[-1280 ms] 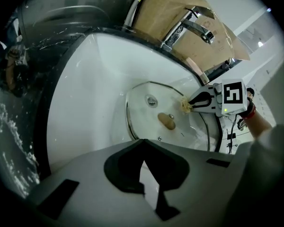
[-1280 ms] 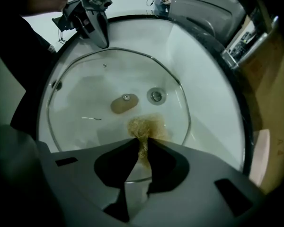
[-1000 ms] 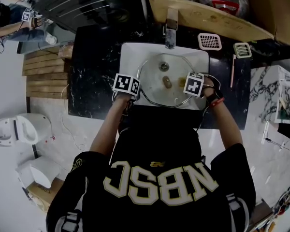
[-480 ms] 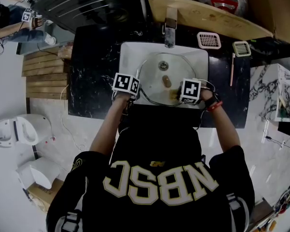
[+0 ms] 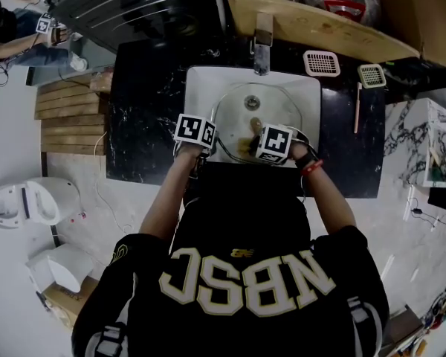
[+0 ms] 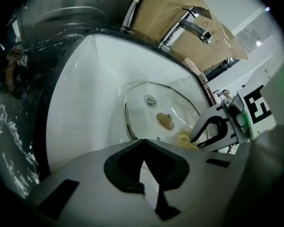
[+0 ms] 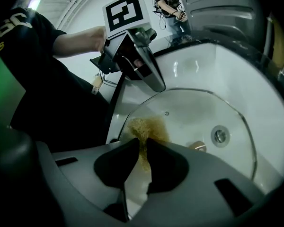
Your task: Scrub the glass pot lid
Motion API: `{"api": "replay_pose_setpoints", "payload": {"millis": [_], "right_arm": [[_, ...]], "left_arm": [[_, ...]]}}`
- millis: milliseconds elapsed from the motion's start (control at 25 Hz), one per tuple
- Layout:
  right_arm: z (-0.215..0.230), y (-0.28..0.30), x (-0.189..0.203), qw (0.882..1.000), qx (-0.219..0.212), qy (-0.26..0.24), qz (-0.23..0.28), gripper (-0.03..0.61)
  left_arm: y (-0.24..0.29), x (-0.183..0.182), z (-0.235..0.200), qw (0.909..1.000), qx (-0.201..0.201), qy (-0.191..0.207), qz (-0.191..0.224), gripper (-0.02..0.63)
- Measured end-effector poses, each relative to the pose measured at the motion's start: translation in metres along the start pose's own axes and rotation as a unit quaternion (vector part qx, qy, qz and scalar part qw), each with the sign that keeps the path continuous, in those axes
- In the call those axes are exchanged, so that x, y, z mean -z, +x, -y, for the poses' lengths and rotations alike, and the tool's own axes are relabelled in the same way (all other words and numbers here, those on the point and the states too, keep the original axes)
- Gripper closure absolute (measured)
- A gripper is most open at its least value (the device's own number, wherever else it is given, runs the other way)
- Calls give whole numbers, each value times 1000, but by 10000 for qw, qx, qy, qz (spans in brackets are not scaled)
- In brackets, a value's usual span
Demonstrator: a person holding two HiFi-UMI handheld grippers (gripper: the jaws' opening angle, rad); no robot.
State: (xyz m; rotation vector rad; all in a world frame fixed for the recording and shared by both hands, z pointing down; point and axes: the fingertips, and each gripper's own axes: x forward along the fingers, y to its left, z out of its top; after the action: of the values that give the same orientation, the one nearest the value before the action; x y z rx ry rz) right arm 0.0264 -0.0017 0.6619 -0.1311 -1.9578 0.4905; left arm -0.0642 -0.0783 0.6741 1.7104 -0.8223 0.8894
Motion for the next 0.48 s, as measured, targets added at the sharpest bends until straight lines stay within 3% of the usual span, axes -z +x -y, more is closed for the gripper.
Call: {"api": "replay_pose_setpoints", "payload": {"millis": [480], "right_arm": [[47, 28, -57, 9934, 735, 76, 880, 517]], "left_arm": [[1, 3, 0, 9999, 5, -43, -90, 601]]}}
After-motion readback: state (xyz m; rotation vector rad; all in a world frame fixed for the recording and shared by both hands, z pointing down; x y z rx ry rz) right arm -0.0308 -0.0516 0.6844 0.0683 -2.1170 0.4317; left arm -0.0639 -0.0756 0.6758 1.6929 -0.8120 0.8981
